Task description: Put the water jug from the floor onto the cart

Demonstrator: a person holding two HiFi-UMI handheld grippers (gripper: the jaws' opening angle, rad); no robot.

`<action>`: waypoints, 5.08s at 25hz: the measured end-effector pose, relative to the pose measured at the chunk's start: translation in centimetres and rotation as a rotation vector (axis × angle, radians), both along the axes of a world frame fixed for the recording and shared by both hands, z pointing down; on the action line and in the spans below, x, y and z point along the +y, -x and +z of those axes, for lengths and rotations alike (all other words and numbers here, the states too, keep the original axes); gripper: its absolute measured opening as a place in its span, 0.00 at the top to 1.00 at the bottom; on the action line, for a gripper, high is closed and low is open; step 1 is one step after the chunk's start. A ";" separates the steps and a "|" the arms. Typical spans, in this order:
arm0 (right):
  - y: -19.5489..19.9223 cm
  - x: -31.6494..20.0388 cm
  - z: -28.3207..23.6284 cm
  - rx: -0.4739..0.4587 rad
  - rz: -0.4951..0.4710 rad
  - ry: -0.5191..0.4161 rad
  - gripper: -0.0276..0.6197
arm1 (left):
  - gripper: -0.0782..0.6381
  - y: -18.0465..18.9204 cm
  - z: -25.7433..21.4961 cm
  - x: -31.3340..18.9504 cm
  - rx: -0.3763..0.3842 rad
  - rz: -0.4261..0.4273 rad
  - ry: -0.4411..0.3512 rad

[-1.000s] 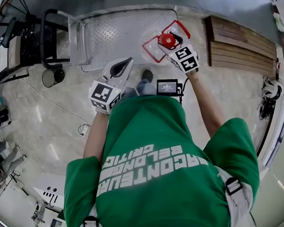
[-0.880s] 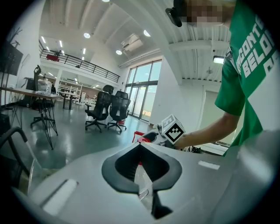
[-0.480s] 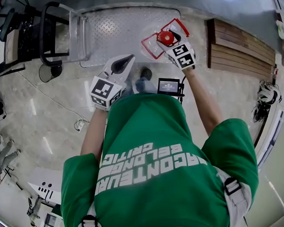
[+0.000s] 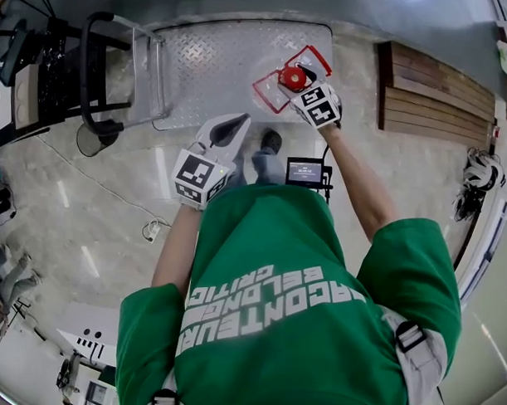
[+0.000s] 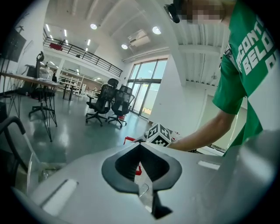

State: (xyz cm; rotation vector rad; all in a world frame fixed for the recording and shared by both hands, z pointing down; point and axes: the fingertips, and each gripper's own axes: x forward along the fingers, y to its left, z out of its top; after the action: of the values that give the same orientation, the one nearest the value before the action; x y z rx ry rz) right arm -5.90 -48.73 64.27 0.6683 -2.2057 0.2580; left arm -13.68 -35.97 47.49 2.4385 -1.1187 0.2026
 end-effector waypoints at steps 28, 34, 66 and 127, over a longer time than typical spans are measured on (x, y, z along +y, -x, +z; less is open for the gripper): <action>7.5 -5.0 20.0 0.198 -0.040 0.180 0.49 | 0.87 0.8 9.9 -3.7 0.043 0.122 0.207; 8.1 -5.3 19.9 0.184 -0.041 0.170 0.49 | 0.87 0.6 10.0 -4.6 0.048 0.112 0.206; 4.1 -5.0 10.2 0.109 -0.048 0.071 0.46 | 0.87 -1.7 5.6 -4.4 0.027 0.087 0.085; -2.7 7.8 -21.1 -0.342 -0.050 -0.339 0.97 | 0.87 -0.2 -4.5 -4.9 -0.011 -0.070 -0.202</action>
State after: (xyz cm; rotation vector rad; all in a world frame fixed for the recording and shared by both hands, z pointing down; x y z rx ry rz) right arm -3.25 -40.88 43.22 0.7961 -2.6235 -0.0356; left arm -13.47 -40.88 43.01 2.5703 -1.2828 0.0847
